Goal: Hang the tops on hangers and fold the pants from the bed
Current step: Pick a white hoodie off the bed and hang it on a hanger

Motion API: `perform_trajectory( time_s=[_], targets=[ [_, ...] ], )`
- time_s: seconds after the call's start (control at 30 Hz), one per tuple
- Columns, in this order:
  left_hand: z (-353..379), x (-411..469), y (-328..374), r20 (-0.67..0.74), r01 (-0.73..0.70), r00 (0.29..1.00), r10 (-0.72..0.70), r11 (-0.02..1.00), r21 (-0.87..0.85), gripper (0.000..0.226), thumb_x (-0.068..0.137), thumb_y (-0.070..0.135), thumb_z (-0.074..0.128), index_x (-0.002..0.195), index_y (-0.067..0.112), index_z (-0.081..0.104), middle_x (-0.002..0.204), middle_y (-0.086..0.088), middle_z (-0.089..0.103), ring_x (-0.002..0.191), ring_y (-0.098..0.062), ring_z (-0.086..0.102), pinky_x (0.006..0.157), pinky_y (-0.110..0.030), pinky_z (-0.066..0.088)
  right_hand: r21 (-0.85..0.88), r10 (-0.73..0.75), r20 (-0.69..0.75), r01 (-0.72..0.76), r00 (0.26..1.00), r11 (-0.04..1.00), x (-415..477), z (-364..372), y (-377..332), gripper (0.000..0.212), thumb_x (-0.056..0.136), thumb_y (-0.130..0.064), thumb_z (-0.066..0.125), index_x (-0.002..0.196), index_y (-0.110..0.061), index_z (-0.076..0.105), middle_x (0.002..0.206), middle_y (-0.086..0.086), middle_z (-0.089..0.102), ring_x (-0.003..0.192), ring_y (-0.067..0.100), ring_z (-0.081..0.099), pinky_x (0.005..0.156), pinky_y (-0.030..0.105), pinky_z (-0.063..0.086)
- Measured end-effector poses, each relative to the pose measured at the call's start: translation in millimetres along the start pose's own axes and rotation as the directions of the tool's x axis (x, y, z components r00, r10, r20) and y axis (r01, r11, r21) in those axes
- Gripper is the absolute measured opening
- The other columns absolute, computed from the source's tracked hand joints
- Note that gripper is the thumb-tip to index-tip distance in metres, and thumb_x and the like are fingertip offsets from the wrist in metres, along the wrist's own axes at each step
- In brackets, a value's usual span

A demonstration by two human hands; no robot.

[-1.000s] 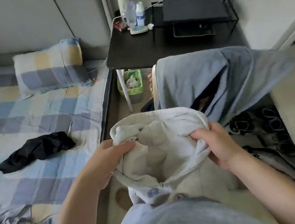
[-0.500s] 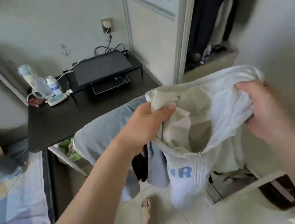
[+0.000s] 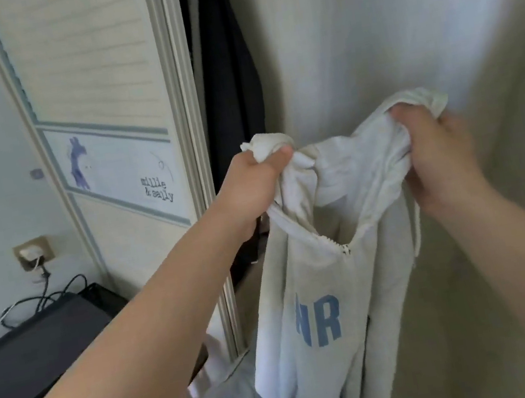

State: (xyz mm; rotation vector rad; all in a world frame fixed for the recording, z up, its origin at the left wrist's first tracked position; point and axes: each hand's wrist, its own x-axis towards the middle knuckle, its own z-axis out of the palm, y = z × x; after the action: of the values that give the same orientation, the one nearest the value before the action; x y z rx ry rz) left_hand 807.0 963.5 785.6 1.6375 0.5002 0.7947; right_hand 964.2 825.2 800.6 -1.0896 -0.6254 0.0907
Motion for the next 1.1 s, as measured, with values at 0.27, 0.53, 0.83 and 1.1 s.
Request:
perform_trajectory(
  time_s=[0.27,0.53,0.83,1.1],
  targets=[
    [13,116,92,-0.019,-0.161,0.987,0.161,0.987,0.002,0.029,0.098,0.033,0.061,0.098,0.006,0.071,0.096,-0.01,0.077,0.083,-0.02,0.075,0.073,-0.033,0.059,-0.17,-0.249,-0.056,0.236,0.967,0.957,110,37,-72,0.014,0.081,-0.023,0.067,0.081,-0.009,0.07,0.074,0.003,0.065,0.07,0.016,0.063,0.066,0.033,0.051],
    [49,211,203,-0.131,-0.229,0.966,0.222,0.973,-0.037,0.021,0.093,0.026,0.062,0.108,0.012,0.059,0.097,-0.009,0.068,0.082,-0.025,0.07,0.076,-0.036,0.059,-0.234,-0.359,-0.055,0.338,0.932,0.912,229,60,-156,0.016,0.079,-0.014,0.07,0.091,-0.004,0.069,0.084,0.008,0.069,0.087,0.028,0.072,0.074,0.041,0.057],
    [102,287,298,-0.187,-0.349,0.918,0.349,0.937,0.035,0.022,0.092,0.011,0.055,0.071,0.013,0.06,0.059,-0.003,0.068,0.068,-0.029,0.069,0.076,-0.043,0.059,-0.563,-0.355,-0.11,0.237,0.928,0.792,342,59,-232,0.028,0.091,-0.011,0.061,0.118,-0.003,0.059,0.123,0.016,0.063,0.11,0.03,0.062,0.097,0.034,0.05],
    [133,352,300,-0.226,-0.363,0.915,0.335,0.927,-0.097,0.03,0.091,0.019,0.063,0.115,0.002,0.065,0.108,-0.02,0.071,0.094,-0.036,0.07,0.089,-0.048,0.059,-0.97,-0.503,0.242,0.19,0.83,-0.153,354,48,-240,0.028,0.092,-0.024,0.057,0.118,-0.014,0.058,0.128,0.012,0.061,0.118,0.032,0.058,0.083,0.034,0.04]
  ],
)
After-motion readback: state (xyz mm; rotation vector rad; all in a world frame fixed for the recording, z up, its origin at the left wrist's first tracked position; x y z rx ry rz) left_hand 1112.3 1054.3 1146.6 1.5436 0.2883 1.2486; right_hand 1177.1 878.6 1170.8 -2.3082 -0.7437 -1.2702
